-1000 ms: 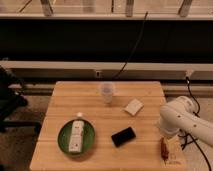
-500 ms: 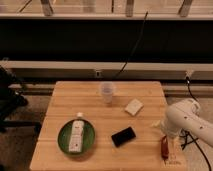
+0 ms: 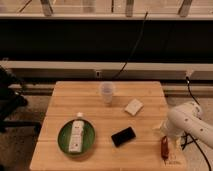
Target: Drag the pepper across the table
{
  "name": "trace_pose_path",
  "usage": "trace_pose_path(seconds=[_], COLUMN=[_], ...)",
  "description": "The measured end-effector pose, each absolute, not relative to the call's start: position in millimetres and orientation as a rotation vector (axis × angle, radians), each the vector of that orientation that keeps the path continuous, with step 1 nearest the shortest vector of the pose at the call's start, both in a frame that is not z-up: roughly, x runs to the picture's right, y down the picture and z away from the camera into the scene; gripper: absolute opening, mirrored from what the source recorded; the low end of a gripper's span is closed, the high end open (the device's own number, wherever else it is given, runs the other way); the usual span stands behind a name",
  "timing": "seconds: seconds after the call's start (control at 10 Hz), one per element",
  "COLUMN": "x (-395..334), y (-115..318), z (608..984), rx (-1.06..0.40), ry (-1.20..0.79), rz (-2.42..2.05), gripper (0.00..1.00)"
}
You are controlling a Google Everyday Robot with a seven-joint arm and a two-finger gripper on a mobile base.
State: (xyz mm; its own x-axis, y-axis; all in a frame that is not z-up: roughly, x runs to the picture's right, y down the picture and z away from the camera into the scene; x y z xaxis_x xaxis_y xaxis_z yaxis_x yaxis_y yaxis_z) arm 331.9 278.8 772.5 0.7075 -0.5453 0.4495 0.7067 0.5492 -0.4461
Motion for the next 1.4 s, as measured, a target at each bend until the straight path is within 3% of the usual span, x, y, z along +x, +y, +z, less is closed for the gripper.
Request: trace_pose_path(seconds=[0.1,0.2,0.8,1.4], x=[333,336,341,330], y=[280,283,288,275], z=[773,773,769,763], rx=[-0.649,-0.656,-0.663,-0.608], ry=[-0.279,-0.291,-0.325,-0.303], rz=[-0.757,-0.766,-0.786,-0.81], gripper=[0.75,0.61,0.03,0.0])
